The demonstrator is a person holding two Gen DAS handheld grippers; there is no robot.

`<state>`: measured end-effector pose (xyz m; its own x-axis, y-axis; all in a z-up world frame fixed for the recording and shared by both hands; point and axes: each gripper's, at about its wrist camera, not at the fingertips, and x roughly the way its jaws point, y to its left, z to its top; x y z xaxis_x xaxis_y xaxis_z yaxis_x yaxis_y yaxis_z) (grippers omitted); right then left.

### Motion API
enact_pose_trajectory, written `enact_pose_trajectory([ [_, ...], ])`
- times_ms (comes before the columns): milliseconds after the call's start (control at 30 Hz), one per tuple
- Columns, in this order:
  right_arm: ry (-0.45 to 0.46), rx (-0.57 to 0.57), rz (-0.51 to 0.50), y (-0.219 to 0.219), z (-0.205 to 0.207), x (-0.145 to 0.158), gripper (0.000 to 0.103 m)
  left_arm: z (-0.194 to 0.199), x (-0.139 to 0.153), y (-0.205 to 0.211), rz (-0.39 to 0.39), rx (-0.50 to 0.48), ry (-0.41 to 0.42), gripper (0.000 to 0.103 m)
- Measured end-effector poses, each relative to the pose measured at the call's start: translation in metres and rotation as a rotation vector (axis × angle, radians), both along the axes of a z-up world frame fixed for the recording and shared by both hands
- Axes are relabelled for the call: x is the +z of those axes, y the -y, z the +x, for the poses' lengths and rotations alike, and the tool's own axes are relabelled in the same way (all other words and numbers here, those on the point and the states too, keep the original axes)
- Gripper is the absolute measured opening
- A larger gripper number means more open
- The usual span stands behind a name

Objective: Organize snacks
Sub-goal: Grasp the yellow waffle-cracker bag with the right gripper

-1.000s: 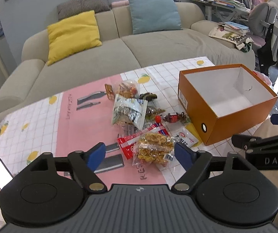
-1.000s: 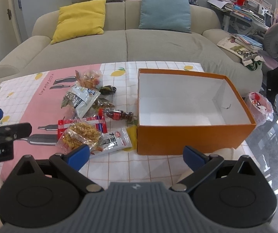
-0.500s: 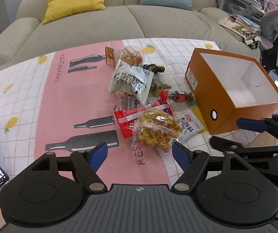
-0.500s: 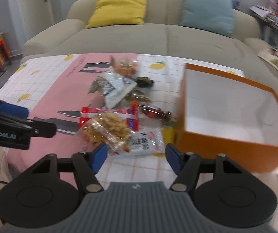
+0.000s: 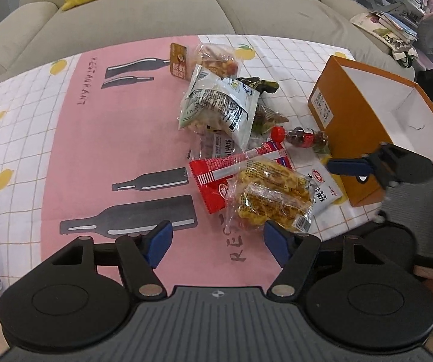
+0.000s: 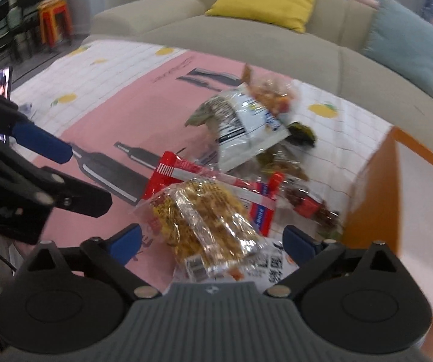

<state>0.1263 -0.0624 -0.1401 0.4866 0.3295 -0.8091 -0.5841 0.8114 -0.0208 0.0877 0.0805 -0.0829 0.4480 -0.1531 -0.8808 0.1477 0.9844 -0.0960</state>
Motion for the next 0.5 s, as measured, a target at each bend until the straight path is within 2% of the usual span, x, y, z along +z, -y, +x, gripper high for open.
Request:
enact_pose_trajectory([
  [100, -0.04, 0.018, 0.018, -0.002, 0.019, -0.013, 0.099, 0.007, -0.007, 0.001, -0.001, -0.007, -0.018, 0.08],
  [167, -0.073, 0.006, 0.059, 0.0, 0.03, -0.019, 0.099, 0.01, -0.01, 0.001, -0.003, -0.004, -0.02, 0.075],
  [300, -0.134, -0.007, 0.114, 0.004, 0.04, -0.028, 0.098, 0.014, -0.013, -0.002, -0.014, -0.002, -0.028, 0.074],
  [367, -0.153, -0.002, 0.141, 0.006, 0.038, -0.03, 0.088, 0.015, -0.016, -0.003, -0.015, -0.001, -0.038, 0.074],
  [500, -0.143, -0.003, 0.136, 0.006, 0.034, -0.031, 0.079, 0.015, -0.022, -0.004, -0.007, 0.005, -0.061, 0.074],
])
